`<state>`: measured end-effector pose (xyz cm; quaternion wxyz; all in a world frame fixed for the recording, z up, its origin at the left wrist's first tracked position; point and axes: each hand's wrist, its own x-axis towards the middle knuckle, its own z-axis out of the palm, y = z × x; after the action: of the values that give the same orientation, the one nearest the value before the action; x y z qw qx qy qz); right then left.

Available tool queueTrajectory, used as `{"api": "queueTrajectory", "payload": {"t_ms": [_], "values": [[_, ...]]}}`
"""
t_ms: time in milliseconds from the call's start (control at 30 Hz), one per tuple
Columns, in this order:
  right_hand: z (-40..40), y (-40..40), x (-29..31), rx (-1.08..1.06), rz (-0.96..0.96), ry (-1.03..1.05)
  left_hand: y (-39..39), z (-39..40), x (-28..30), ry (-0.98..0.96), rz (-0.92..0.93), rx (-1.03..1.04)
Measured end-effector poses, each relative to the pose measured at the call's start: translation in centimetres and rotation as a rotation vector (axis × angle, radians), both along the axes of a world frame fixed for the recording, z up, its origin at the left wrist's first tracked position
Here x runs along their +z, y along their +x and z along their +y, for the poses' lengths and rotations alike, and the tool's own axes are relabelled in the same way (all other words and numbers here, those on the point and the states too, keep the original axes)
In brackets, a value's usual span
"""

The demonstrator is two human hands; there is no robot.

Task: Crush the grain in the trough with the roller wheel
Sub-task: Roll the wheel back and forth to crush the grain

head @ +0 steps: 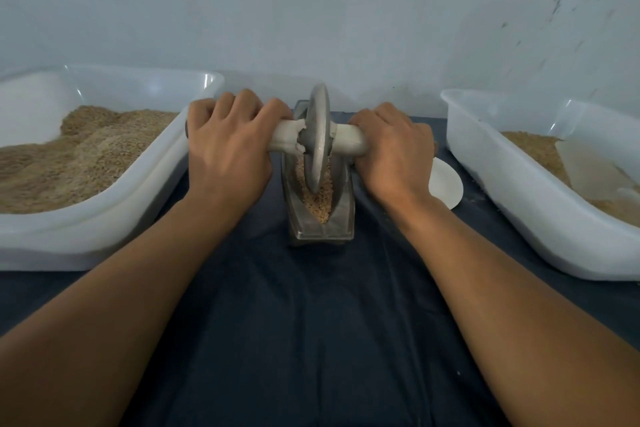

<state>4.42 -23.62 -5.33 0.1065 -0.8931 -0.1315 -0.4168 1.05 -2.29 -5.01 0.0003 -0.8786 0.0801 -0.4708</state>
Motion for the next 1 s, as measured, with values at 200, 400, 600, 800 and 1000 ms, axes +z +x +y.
{"api": "queueTrajectory", "payload": {"t_ms": [200,400,600,800,1000], "values": [[0.8,0.2,-0.2,0.014,-0.019,0.001,0.1,0.7,0.1,0.001,-0.006,0.022],[0.3,0.5,-0.4,-0.004,0.037,-0.065,0.8,0.6,-0.9,0.026,0.003,0.014],[-0.4,0.4,-0.5,0.012,0.091,-0.081,1.0,0.0,-1.5,0.005,0.028,-0.013],[-0.8,-0.8,0.9,0.044,0.027,-0.04,-0.3,-0.2,0.2,-0.023,0.113,-0.02],[-1.3,-2.8,2.1,0.007,0.033,-0.014,-2.7,-0.3,2.4,-0.159,0.126,-0.111]]}}
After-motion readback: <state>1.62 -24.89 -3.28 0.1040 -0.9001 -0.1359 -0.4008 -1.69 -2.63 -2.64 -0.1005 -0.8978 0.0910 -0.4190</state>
